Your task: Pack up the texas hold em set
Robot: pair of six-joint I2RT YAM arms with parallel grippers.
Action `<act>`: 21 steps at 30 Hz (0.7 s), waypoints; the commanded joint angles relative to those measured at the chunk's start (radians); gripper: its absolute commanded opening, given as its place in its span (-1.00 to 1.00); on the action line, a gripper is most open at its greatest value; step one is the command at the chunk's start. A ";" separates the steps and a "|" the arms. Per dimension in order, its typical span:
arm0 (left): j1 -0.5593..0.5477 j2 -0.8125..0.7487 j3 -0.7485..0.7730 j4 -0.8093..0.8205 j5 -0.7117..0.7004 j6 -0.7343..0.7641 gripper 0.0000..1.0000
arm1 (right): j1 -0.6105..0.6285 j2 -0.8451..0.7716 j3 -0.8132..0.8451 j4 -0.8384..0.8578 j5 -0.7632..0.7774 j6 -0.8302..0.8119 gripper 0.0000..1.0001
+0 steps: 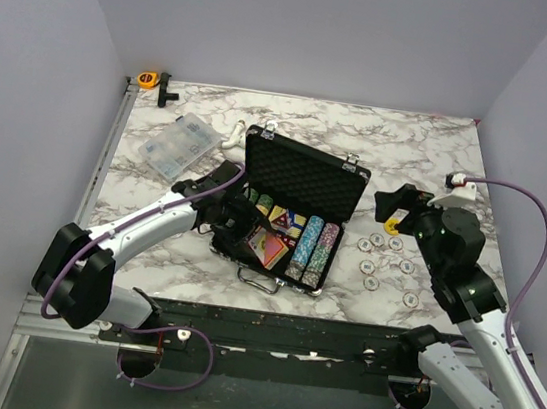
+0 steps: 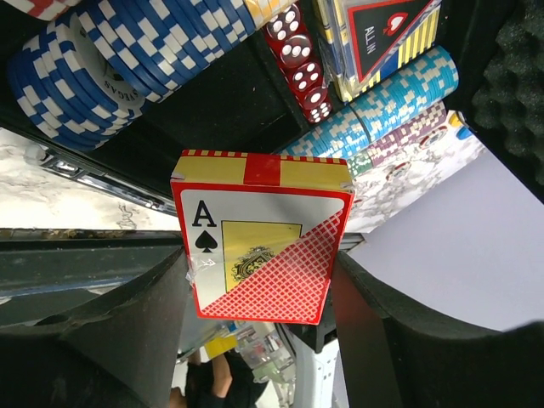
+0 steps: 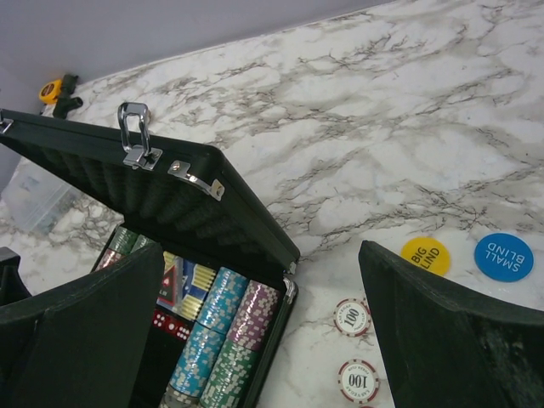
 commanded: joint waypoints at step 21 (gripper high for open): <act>-0.049 0.118 0.034 -0.038 -0.003 -0.252 -0.08 | 0.035 0.014 -0.036 0.014 -0.129 0.042 1.00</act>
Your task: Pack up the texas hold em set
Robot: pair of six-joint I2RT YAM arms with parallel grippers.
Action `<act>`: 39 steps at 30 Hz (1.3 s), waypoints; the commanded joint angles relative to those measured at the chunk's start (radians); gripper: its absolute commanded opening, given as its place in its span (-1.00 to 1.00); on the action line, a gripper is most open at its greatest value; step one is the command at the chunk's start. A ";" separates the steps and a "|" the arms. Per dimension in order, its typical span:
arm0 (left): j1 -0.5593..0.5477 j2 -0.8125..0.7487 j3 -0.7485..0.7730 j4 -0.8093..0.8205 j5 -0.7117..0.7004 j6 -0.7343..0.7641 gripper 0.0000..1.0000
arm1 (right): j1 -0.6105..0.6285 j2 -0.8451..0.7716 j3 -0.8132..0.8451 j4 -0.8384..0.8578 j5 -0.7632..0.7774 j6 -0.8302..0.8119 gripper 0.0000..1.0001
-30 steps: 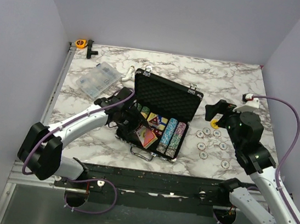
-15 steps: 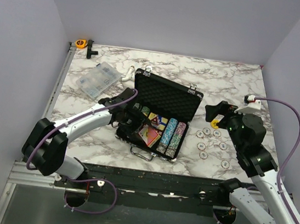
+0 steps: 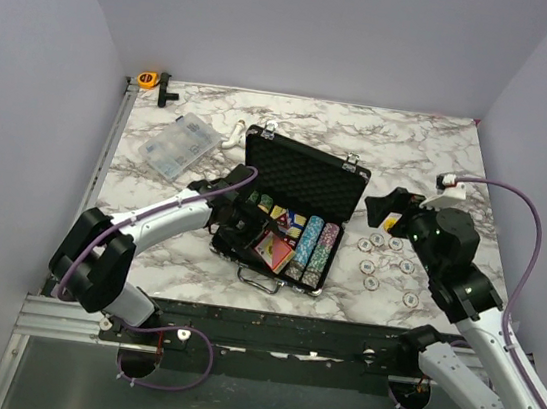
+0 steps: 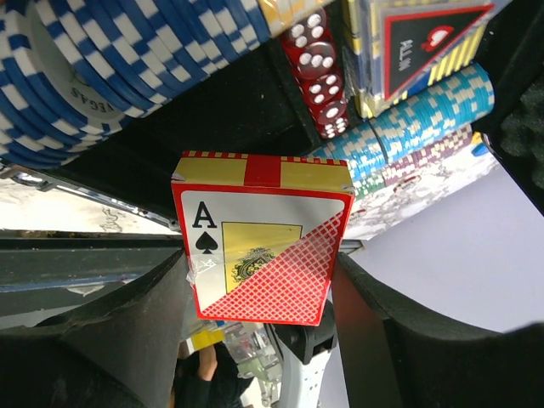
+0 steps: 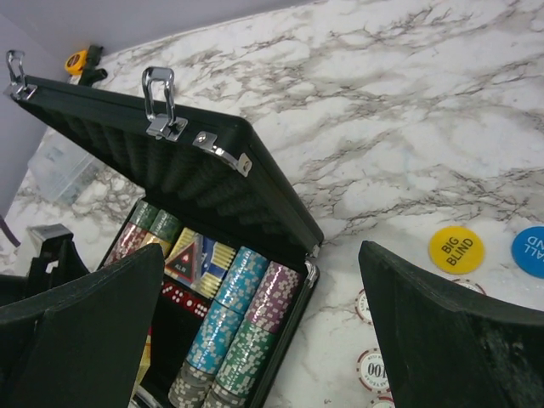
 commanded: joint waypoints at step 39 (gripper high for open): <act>-0.040 -0.142 -0.013 0.304 -0.017 0.932 0.89 | 0.052 0.133 -0.021 -0.025 -0.046 0.028 1.00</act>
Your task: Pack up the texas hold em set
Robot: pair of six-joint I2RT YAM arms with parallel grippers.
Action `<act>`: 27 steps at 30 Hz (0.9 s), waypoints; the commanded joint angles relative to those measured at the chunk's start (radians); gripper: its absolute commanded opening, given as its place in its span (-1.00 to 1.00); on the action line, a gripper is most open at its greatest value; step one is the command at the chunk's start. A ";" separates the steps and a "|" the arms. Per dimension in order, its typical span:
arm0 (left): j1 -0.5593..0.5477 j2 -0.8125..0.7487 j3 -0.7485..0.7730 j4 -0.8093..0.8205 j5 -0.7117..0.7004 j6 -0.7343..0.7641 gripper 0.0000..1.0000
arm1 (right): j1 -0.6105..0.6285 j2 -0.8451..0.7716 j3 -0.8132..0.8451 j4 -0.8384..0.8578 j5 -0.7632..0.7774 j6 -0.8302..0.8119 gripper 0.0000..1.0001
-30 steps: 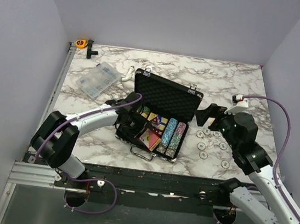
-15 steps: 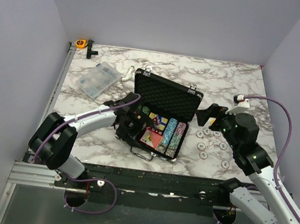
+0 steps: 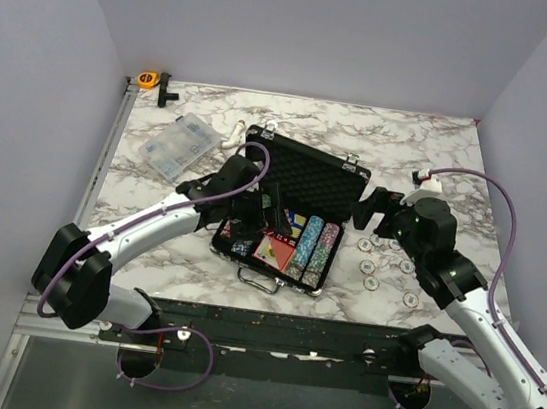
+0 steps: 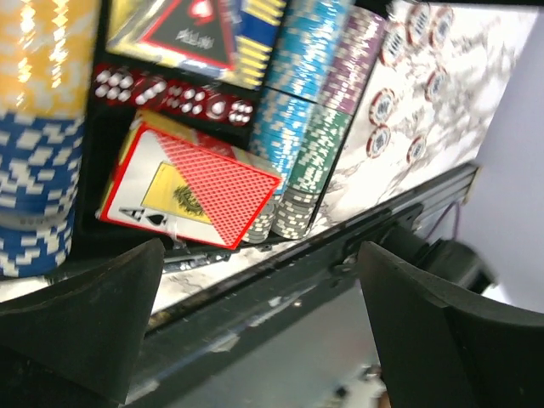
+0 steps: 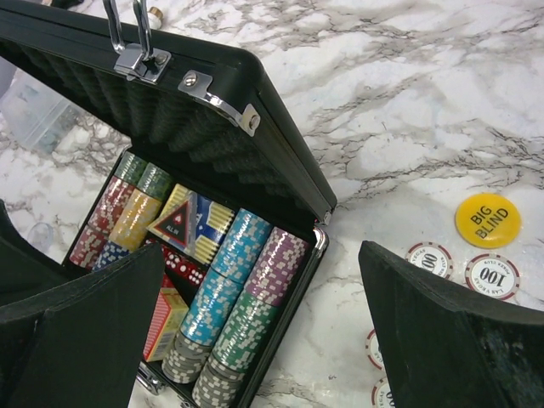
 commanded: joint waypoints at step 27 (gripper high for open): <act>-0.256 0.292 0.322 -0.080 -0.248 0.707 0.68 | 0.004 -0.088 -0.037 -0.073 0.278 0.053 1.00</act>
